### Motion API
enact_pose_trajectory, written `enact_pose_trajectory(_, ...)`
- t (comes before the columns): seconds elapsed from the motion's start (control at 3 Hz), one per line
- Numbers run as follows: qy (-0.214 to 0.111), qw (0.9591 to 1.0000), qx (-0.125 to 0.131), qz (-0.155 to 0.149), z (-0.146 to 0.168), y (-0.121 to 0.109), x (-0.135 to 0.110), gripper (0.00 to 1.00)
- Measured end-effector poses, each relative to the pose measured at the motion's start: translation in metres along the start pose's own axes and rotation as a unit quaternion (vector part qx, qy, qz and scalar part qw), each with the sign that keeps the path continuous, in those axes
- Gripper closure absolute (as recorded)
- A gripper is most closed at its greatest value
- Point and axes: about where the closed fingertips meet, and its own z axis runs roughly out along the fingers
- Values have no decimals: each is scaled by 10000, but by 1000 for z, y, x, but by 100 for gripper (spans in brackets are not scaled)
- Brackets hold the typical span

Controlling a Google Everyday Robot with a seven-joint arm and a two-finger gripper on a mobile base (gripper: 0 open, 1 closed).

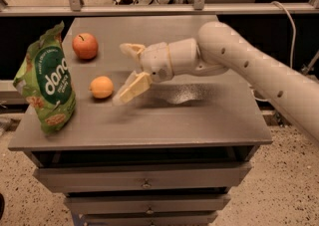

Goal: Move orange near green rice chip bag

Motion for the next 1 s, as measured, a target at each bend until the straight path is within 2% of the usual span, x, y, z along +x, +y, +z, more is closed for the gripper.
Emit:
enact_pose_trajectory(0.33,237,9981,380,-418,-48,-30,-21,0)
enact_pose_trajectory(0.67,445,9916,970,-732,-108,-60,-49,0)
enact_pose_trajectory(1.0,445,9916,969,-732,-108,-60,-49,0)
